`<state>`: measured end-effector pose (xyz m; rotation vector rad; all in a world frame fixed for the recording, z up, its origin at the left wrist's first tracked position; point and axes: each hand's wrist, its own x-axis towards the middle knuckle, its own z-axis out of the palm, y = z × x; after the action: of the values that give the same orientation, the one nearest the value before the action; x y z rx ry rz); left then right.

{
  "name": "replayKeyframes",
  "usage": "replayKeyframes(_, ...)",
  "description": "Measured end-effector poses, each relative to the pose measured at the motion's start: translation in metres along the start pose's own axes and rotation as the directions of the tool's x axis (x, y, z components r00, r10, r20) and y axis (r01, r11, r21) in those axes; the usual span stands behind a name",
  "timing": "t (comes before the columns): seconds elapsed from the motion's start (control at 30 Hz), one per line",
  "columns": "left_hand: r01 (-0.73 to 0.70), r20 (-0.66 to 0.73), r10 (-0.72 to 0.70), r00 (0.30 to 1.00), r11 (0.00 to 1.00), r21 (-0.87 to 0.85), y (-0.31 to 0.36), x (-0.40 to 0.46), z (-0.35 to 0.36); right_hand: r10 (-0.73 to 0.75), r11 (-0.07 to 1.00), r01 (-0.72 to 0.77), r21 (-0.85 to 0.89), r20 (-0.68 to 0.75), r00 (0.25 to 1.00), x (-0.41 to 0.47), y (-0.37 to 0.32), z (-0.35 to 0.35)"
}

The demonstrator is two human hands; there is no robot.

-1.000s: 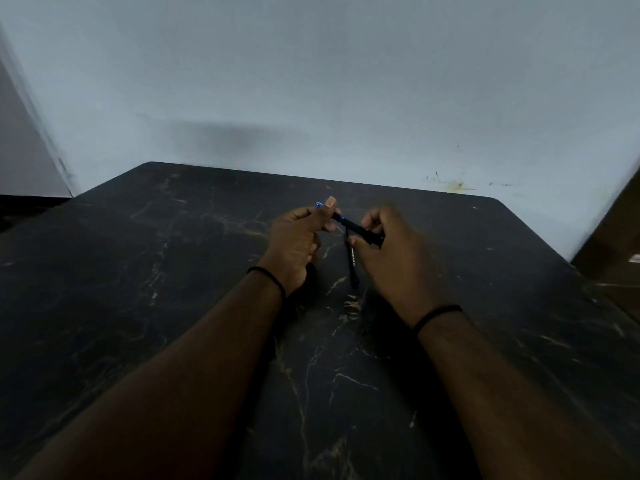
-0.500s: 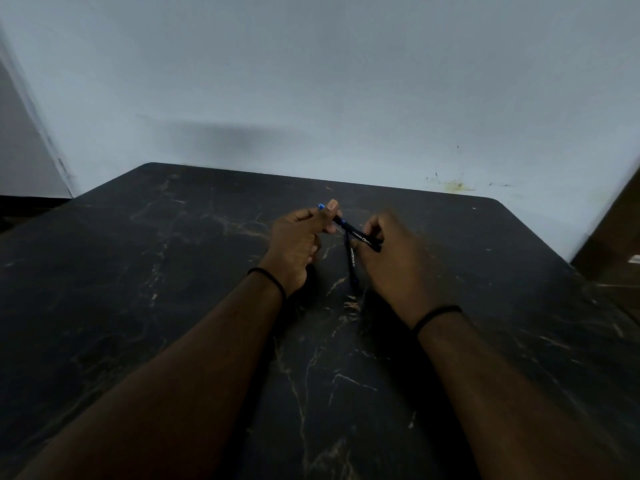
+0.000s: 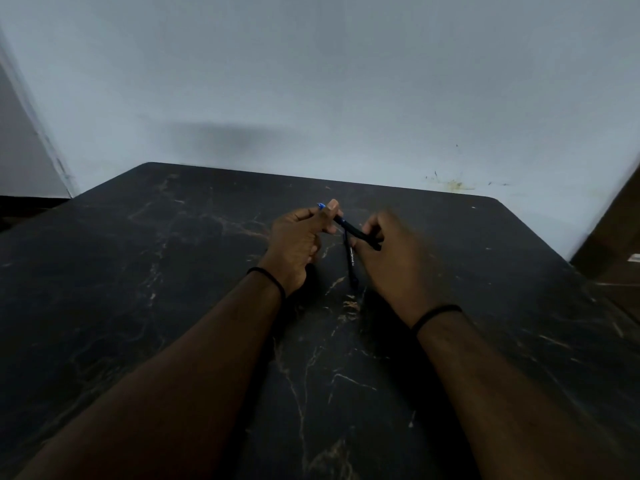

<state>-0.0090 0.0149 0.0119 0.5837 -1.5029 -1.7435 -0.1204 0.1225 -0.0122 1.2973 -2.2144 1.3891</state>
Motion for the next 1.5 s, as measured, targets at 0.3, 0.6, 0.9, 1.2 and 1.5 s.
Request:
replayKeyframes(0.3,0.006,0.004,-0.006,1.000,1.000,0.013,-0.001,0.000,-0.001,0.021,1.000,-0.020,0.022,-0.013,1.000,0.001,-0.004,0.000)
replayKeyframes(0.6,0.002,0.007,-0.002,1.000,1.000,0.012,-0.001,0.001,-0.002,-0.038,0.998,0.039,-0.038,0.036,0.999,0.000,-0.006,0.000)
replayKeyframes(0.9,0.004,0.010,-0.004,1.000,1.000,0.022,-0.002,0.001,0.000,0.011,1.000,-0.012,-0.005,-0.042,0.999,-0.001,-0.005,-0.005)
replayKeyframes(1.2,-0.003,0.004,0.003,1.000,1.000,0.023,0.000,-0.001,0.001,0.017,1.000,-0.017,0.015,-0.017,1.000,-0.001,-0.012,-0.006)
replayKeyframes(1.5,0.007,-0.006,-0.007,1.000,1.000,-0.002,-0.004,0.004,-0.001,0.014,1.000,-0.014,0.027,-0.024,1.000,-0.001,-0.006,-0.002)
